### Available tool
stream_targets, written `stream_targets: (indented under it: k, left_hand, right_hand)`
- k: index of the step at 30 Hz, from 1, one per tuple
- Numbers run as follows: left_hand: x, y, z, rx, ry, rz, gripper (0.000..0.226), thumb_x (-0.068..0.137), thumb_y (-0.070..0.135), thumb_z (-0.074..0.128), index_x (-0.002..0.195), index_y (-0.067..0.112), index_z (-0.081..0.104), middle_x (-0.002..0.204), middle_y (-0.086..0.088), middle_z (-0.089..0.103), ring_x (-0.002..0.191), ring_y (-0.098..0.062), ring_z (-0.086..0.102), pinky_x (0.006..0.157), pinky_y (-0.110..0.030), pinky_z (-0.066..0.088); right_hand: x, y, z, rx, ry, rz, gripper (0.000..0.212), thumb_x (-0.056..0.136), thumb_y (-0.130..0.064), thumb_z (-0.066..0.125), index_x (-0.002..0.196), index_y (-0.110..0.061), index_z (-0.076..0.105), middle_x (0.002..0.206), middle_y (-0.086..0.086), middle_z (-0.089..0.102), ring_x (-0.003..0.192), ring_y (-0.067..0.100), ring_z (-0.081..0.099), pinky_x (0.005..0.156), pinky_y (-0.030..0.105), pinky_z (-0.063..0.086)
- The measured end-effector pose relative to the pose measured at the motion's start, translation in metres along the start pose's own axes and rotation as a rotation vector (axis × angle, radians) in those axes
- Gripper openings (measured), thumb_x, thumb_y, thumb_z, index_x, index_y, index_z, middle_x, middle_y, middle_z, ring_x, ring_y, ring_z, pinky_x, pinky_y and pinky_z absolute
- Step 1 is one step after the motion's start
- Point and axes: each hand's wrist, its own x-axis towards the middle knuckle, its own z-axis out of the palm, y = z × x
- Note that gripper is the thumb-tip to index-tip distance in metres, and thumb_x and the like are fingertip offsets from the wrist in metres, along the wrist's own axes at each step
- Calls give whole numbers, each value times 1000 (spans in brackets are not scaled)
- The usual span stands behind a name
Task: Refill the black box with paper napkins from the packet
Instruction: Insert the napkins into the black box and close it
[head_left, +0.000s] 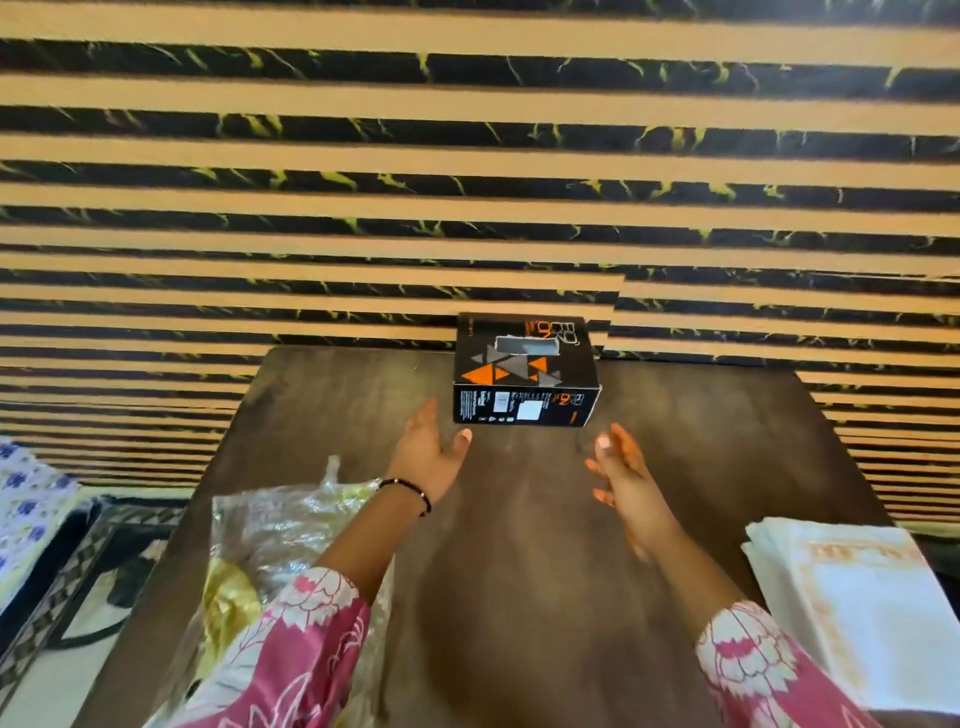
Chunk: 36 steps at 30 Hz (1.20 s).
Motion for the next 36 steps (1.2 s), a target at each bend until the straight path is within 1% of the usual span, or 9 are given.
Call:
stream_targets:
  k: [3,5,8,13,18,26,29,33,36]
  left_hand:
    - [20,15,13,21,25,-20,69,88,27,56,143,8,18,147,-15,32,130,-31,39,107,-41,34]
    - [28,21,22,5,33,-27,72,87,23,58,143,10,15,149,-13,29,129,-30,40,106,-40,34]
    - [36,26,30,46,67,-24,78,86,20,58,145,9,8,155,-11,14,133,-26,35,108,-35,30]
    - [49,32,31,101,23,-27,76,84,24,60,143,10,15,149,-10,28,126,-27,43,103,-41,42]
    - [32,36,24,135,17,-25,70,85,26,58,142,8,21,143,-12,34,121,-28,47,99,-38,43]
    - [-49,11,23,202,-14,34,69,89,27,53,144,11,14,151,-14,19,132,-32,36,104,-41,37]
    - [-86,0,20,210,-11,63,66,90,26,51,144,10,16,152,-15,20,134,-32,32,106,-42,33]
    - [-138,-16,20,171,64,131,59,87,24,55,138,11,30,139,-11,39,113,-30,52,89,-41,48]
    - [-165,-29,24,22,126,129,47,85,19,59,129,15,42,126,-8,49,105,-21,56,85,-28,44]
  right_hand:
    - [28,-9,-6,42,-6,17,61,95,-40,37,146,-32,5,156,-6,16,138,20,31,106,47,30]
    - [44,-11,-8,38,-35,46,62,95,-41,36,146,-34,2,156,-5,18,133,21,37,103,47,34]
    - [61,-11,-9,130,-92,91,57,95,-41,37,146,-34,10,152,2,30,112,26,56,89,44,47]
    - [72,-24,-13,172,-130,145,52,94,-44,37,143,-34,25,151,4,34,93,27,66,77,40,51]
    - [45,-27,-17,115,-132,155,52,95,-41,38,143,-30,24,154,2,26,99,31,63,89,46,47]
    - [-30,3,-22,36,-103,127,49,96,-34,40,143,-34,25,150,1,33,95,26,66,71,35,51]
    - [-66,18,-25,21,-94,140,45,96,-30,42,140,-36,31,138,-3,45,89,23,68,67,31,49]
    - [-113,35,-31,34,-34,154,38,95,-20,46,131,-29,46,108,-6,62,79,19,65,63,28,46]
    - [-131,41,-40,63,74,126,27,92,-6,48,98,-28,63,78,-7,63,58,0,60,50,14,45]
